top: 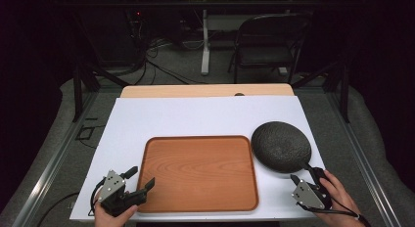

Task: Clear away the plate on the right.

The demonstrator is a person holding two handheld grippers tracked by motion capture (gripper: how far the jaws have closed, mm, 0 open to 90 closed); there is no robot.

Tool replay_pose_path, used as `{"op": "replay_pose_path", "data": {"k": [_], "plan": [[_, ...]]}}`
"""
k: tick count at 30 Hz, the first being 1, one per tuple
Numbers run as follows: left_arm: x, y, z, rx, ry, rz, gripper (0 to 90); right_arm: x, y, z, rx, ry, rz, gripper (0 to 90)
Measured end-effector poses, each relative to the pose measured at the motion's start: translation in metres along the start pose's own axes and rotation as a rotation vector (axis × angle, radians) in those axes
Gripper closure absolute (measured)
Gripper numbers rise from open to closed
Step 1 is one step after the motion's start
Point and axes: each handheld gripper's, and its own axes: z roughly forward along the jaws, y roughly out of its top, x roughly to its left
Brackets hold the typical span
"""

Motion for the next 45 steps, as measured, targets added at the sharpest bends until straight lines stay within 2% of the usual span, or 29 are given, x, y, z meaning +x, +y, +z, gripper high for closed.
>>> {"op": "replay_pose_path", "data": {"k": [2,5,6,7,8,10,11,13,15,16,19,20,32,43,45], "plan": [[0.000,0.000,0.000,0.002,0.000,0.001,26.0,0.001,-0.001,0.001,0.003,-0.003,-0.014,44.8],[0.000,0.000,0.000,-0.001,0.003,0.001,26.0,0.006,-0.003,0.007,0.021,-0.004,-0.102,45.7],[0.000,0.000,0.000,-0.001,0.003,0.001,26.0,0.006,-0.003,0.007,0.021,-0.004,-0.102,45.7],[0.000,0.000,0.000,-0.001,0.003,0.001,26.0,0.007,-0.004,0.009,0.026,-0.004,-0.118,46.0],[0.000,0.000,0.000,-0.001,0.002,0.000,26.0,0.011,-0.005,0.015,0.035,0.003,-0.163,46.7],[0.000,0.000,0.000,-0.001,0.002,0.000,26.0,0.013,-0.006,0.017,0.039,0.005,-0.179,46.9],[0.000,0.000,0.000,-0.001,0.002,0.000,26.1,0.016,-0.006,0.022,0.041,0.015,-0.224,47.2],[0.000,0.000,0.000,0.000,0.002,0.001,26.1,0.019,-0.005,0.026,0.044,0.022,-0.257,47.3],[0.000,0.000,0.000,-0.001,0.002,-0.001,26.1,0.020,-0.005,0.029,0.042,0.028,-0.269,47.5],[0.000,0.000,0.000,-0.002,0.002,-0.002,26.1,0.023,-0.005,0.034,0.039,0.037,-0.306,48.6],[0.000,0.000,0.000,-0.001,0.002,-0.002,26.1,0.025,-0.006,0.038,0.045,0.039,-0.322,49.7],[0.000,0.000,0.000,0.000,0.005,-0.002,26.1,0.025,-0.005,0.041,0.045,0.040,-0.346,50.5],[0.001,0.000,0.000,0.000,0.003,-0.002,26.1,0.029,-0.005,0.055,0.058,0.050,-0.351,53.7],[0.001,-0.001,0.000,-0.001,0.000,-0.003,26.2,0.027,-0.007,0.066,0.065,0.030,-0.347,54.4],[0.001,0.000,0.000,0.000,0.000,-0.002,26.2,0.027,-0.006,0.068,0.064,0.026,-0.360,54.9]]}}
